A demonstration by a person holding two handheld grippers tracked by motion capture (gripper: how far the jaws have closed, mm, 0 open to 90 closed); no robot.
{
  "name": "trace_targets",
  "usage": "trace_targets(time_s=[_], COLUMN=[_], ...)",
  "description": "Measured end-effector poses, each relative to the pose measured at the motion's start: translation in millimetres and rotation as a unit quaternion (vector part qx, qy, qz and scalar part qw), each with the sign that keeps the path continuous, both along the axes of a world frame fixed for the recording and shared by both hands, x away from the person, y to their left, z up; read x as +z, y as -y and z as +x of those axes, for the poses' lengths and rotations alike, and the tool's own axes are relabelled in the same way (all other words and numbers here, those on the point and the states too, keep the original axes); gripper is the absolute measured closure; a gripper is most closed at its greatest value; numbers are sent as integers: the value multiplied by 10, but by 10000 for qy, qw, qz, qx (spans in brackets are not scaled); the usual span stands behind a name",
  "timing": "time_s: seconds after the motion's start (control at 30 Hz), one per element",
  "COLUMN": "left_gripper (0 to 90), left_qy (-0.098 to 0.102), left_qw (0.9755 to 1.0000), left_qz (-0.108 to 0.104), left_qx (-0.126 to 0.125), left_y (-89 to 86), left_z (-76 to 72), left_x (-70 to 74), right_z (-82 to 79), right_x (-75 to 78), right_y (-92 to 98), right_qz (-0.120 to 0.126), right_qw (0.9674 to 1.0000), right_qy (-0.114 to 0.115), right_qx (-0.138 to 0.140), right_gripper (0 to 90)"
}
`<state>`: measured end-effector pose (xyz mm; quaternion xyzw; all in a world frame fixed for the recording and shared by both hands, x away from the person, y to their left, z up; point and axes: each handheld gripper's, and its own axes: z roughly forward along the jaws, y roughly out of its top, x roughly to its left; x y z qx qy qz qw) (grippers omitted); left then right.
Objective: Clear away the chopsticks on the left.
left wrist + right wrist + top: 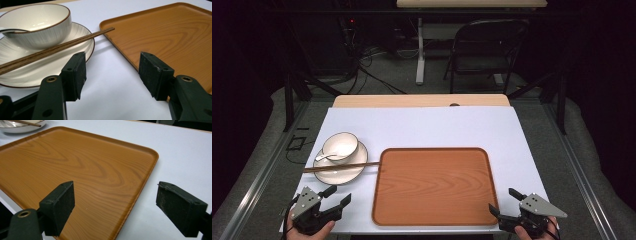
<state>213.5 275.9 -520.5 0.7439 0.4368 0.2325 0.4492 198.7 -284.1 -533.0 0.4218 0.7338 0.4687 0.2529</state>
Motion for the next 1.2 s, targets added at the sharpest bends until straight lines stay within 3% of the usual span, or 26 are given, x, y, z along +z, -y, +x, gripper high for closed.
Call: trace_targets(time_s=[0.17, 0.27, 0.47, 0.53, 0.63, 0.77, 1.07, 1.2], left_gripper=[396, 409, 407, 395, 396, 402, 449, 496], left_qy=[-53, -192, -206, -327, -368, -180, -188, -224], left_qw=[9999, 9998, 9997, 9985, 9979, 9958, 9910, 9902], left_qz=[89, 82, 154, 429, 515, 892, 1322, 1380], left_qx=[31, -11, 7, -64, -98, -71, 65, 14], left_y=[9, 27, 54, 74, 77, 90, 53, 0], left_z=[-7, 12, 19, 32, 49, 78, 152, 197], left_x=[5, -5, 8, 11, 11, 44, 163, 212], right_z=[-5, 11, 25, 21, 13, 7, 9, 9], right_x=[3, -1, -7, -6, -3, -2, -1, -2], right_y=[0, -10, -4, -10, -8, -12, -5, -6], right_qz=[-1, -53, -33, -46, -43, -59, -27, -22], right_qw=[10000, 10000, 10000, 10000, 10000, 10000, 10000, 10000], right_qy=[-11, -58, -72, -62, -47, 0, -28, -31], right_qx=[-6, 46, 46, 57, 53, 62, 44, 47], right_gripper=[148, 148, 148, 148, 148, 148, 148, 148])
